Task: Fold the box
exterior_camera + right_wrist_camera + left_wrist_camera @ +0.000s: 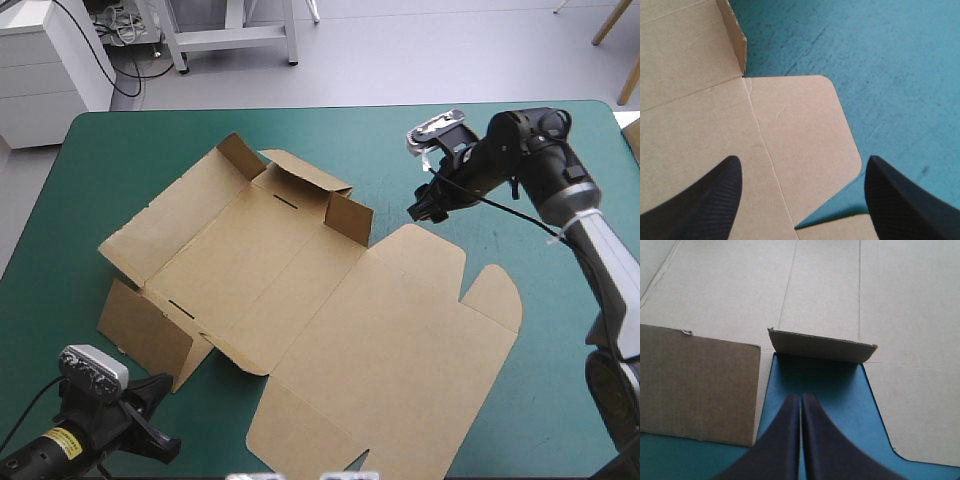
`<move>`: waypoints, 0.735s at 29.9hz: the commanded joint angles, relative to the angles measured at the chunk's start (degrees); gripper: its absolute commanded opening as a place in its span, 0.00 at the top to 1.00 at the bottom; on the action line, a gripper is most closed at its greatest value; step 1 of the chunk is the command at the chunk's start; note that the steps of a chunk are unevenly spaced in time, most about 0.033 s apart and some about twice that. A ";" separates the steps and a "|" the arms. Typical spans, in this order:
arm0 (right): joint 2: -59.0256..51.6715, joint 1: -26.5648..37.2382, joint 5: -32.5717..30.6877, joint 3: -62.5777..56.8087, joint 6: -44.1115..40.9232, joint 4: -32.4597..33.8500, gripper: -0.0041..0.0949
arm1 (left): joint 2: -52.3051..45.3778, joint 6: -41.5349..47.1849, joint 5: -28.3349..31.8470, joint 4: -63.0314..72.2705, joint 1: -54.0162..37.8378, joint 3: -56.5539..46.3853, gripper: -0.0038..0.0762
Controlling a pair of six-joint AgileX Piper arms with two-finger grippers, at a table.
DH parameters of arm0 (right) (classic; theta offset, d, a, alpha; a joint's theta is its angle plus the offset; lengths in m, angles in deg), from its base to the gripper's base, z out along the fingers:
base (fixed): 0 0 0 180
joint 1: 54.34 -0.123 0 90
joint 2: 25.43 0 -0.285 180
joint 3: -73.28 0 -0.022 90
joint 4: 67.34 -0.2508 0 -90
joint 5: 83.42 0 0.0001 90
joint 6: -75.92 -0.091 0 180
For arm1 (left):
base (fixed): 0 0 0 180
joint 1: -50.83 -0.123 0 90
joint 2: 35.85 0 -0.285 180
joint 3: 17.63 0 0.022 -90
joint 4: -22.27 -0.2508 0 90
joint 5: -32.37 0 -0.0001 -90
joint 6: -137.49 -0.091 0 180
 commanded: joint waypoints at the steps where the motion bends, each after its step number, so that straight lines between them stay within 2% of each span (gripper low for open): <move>1: 1.44 -2.20 1.23 5.12 0.36 0.61 0.31 | 0.54 0.17 3.37 1.03 0.30 1.93 0.96; 10: 9.54 -5.03 1.23 14.04 0.36 -0.04 0.31 | 0.54 0.17 3.37 1.03 0.30 1.93 0.96; 22: 13.58 -9.56 1.23 19.93 1.18 0.49 0.31 | 0.54 0.17 3.45 0.68 0.30 1.93 0.96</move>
